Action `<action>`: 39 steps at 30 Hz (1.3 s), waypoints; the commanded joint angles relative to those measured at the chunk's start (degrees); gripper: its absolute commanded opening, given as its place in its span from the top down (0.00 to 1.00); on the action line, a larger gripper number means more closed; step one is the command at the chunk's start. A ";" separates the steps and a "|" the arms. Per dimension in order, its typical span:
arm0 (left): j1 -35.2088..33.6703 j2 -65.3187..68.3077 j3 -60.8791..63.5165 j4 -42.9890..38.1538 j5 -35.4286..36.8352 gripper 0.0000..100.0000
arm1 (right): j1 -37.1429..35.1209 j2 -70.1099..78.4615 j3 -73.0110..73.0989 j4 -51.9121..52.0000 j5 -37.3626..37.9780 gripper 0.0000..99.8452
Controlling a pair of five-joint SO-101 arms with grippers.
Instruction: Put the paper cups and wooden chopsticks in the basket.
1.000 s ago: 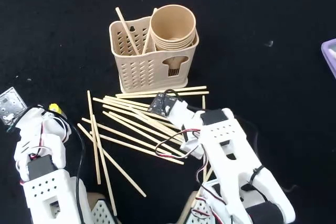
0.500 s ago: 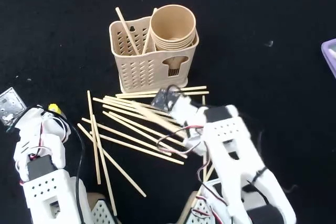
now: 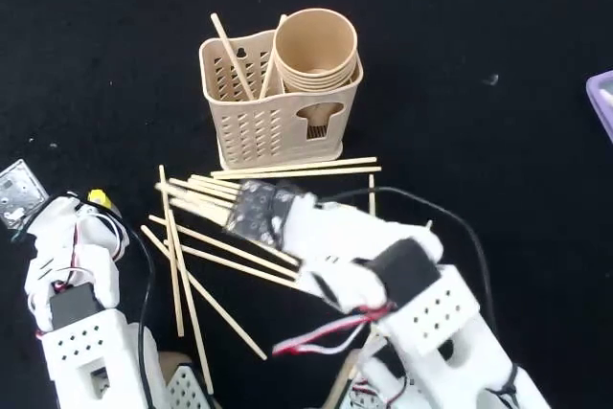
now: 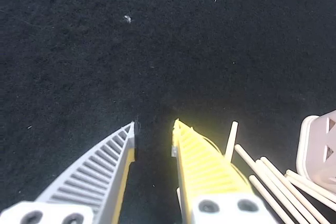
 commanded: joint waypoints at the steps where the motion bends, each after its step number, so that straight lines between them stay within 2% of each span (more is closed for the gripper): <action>1: -0.48 -0.88 -0.75 0.26 0.00 0.87 | -5.10 0.04 -7.25 -2.64 -3.25 0.99; 7: -0.48 -0.88 -0.75 0.26 0.00 0.87 | -5.10 4.26 -8.84 -14.24 -3.52 0.99; 15: -0.66 -0.88 -0.75 0.26 0.00 0.87 | -5.19 10.68 -9.98 -36.13 -10.11 0.99; 21: -0.66 -0.88 -0.75 0.26 0.00 0.87 | -6.15 11.47 -24.22 -37.80 -19.69 0.99; 25: -0.66 -0.88 -0.75 0.26 0.00 0.87 | -6.07 12.26 -31.43 -39.74 -23.47 0.99; 34: -0.66 -0.88 -0.75 0.26 0.00 0.87 | 0.97 27.03 -30.29 -61.10 -33.93 0.99; 39: -0.66 -0.88 -0.75 0.26 0.00 0.87 | 5.63 35.38 -30.29 -66.46 -37.10 0.99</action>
